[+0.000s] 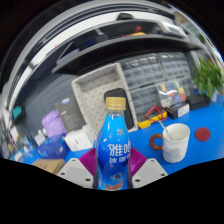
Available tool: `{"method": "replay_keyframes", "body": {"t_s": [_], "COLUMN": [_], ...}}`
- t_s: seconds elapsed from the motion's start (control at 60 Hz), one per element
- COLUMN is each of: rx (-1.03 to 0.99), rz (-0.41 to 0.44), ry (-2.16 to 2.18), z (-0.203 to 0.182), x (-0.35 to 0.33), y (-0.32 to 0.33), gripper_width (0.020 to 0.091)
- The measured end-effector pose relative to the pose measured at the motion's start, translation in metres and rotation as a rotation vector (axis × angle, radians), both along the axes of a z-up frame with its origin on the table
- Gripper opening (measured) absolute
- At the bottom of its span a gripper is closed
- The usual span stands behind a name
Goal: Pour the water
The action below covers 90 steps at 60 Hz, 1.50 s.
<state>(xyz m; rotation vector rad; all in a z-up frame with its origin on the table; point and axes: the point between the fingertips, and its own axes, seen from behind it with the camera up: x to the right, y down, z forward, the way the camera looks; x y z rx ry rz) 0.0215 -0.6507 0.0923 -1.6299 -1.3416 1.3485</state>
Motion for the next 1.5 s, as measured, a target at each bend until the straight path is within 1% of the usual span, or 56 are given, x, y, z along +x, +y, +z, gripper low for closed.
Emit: {"method": "replay_keyframes", "body": {"t_s": [0.133,0.25,0.3,0.367,0.433,0.517,0.617,0.767,0.85,0.967,1.067,1.133,1.183,1.25,1.3,1.35,1.417,1.433,1.5], "rx": [-0.308,-0.603,-0.713,-0.877,-0.982,-1.101,-1.245,-1.442,-1.494,-1.476,-1.426,-1.347,-1.238,-1.051,-0.898,-0.733,-0.49,-0.435,-0.236], "rz": [-0.091,-0.171,-0.196,-0.209,-0.221,-0.207,-0.221,-0.277,-0.298,-0.287,-0.253,-0.217,-0.183,-0.126,-0.1,-0.096,-0.112,-0.108,-0.101], "ry": [-0.059,-0.138,-0.156,-0.199,-0.23,-0.276,-0.326,-0.347,-0.364,-0.387,-0.385,-0.367,-0.337,-0.292,-0.234,-0.15,-0.082,-0.066,-0.028], "z": [0.011,0.014,0.019,0.02,0.021,0.024,0.024,0.023,0.023,0.025,0.031,0.037,0.042,0.062,0.075,0.087,0.114,0.118,0.129], "x": [-0.009,-0.02,-0.021,-0.024,-0.025,-0.025,-0.024,-0.025,-0.026,-0.025,-0.024,-0.024,-0.019,-0.022,-0.027,-0.03,-0.037,-0.038,-0.045], "y": [0.027,0.036,0.037,0.036,0.037,0.033,0.033,0.045,0.048,0.05,0.052,0.055,0.059,0.073,0.089,0.11,0.143,0.149,0.171], "gripper_width": [0.0394,0.0387,0.0387,0.0385,0.0387,0.0386,0.0386,0.0389,0.0387,0.0388,0.0387,0.0387,0.0388,0.0388,0.0387,0.039,0.0389,0.0403,0.0406]}}
